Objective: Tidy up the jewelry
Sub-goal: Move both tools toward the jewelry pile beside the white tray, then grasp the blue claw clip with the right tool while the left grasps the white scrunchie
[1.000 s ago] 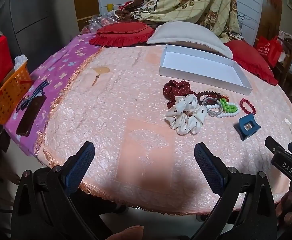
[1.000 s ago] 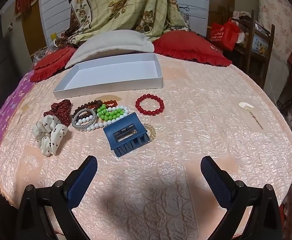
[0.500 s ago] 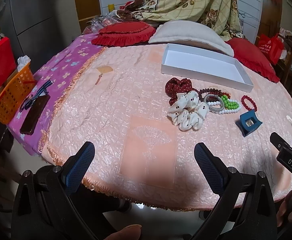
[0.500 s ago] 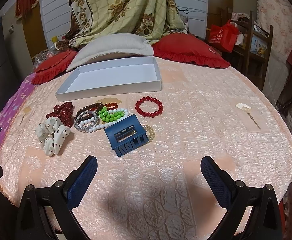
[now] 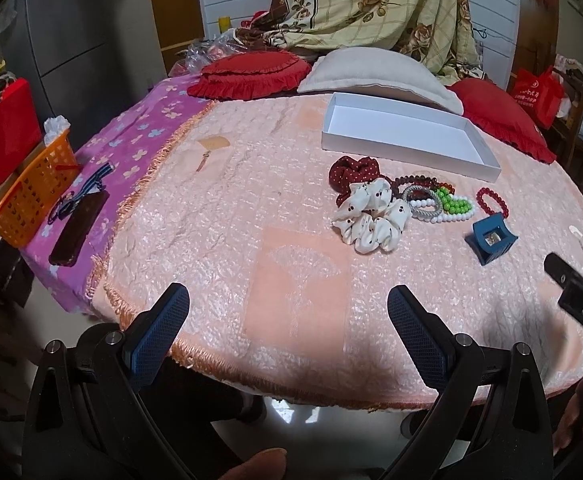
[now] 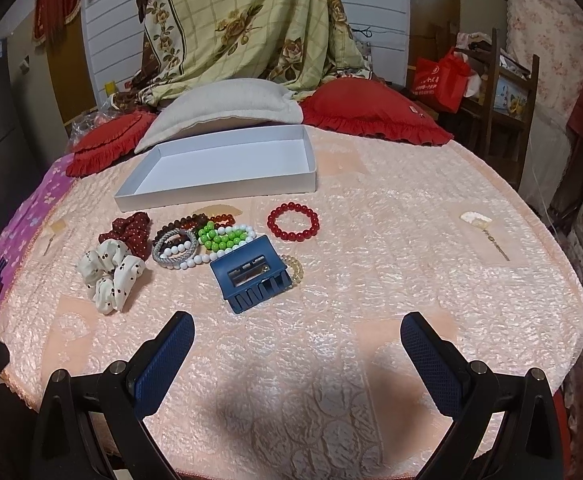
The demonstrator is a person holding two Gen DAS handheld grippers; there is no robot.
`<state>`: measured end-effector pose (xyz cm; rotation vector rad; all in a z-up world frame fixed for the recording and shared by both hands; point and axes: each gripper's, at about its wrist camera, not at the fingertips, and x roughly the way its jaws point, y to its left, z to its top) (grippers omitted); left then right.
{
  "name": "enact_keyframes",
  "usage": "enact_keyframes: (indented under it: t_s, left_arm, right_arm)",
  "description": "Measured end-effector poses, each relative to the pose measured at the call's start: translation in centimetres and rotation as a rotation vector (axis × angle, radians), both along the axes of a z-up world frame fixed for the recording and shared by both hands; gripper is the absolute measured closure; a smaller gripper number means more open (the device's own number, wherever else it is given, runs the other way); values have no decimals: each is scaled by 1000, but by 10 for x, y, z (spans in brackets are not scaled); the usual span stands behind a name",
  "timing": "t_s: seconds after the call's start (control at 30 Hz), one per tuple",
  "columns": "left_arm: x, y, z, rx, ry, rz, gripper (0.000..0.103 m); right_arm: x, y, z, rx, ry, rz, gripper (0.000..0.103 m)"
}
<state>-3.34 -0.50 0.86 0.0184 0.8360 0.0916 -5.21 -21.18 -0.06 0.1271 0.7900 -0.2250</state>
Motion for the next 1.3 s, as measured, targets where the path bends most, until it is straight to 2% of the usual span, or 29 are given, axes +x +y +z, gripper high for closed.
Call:
enact_keyframes:
  t_s: [0.3,0.4,0.5,0.53,0.6,0.67,0.8,0.93,1.03,1.17,1.3]
  left_arm:
    - [-45,-20,11,17,-74,-114,3]
    - [-41,-21,11,11,-70,-138,3]
    - [-35,-21,8,-52,-40,-198,3]
    - [-32,-23,5,-48,-27,-206,3]
    - [-24,-28,0,-19,0,-215,3]
    - [-14,-27,-2,-30,9,-221,3]
    - [12,-17,0,15,-31,-162,3]
    - [38,-5,-5,91,-50,-113,3]
    - [65,0,-11,57,-15,-130,3]
    - [96,-1,-24,-6,48,-164,3]
    - [121,-12,-41,-18,97,-209,3]
  right_arm:
    - [-8,-11,13,-12,-41,-41,1]
    - [-8,-16,18,-24,-64,-53,1]
    - [-6,-19,19,-50,-88,-55,1]
    - [-4,-20,17,-57,-93,-46,1]
    - [4,-21,12,-64,-69,-30,1]
    - [10,-26,4,-39,-49,-14,1]
    - [26,-33,-12,42,1,41,1]
    - [44,-29,-28,81,56,132,21]
    - [54,-24,-35,99,75,181,30]
    - [69,-22,-38,144,80,222,31]
    - [83,-26,-43,186,96,230,31]
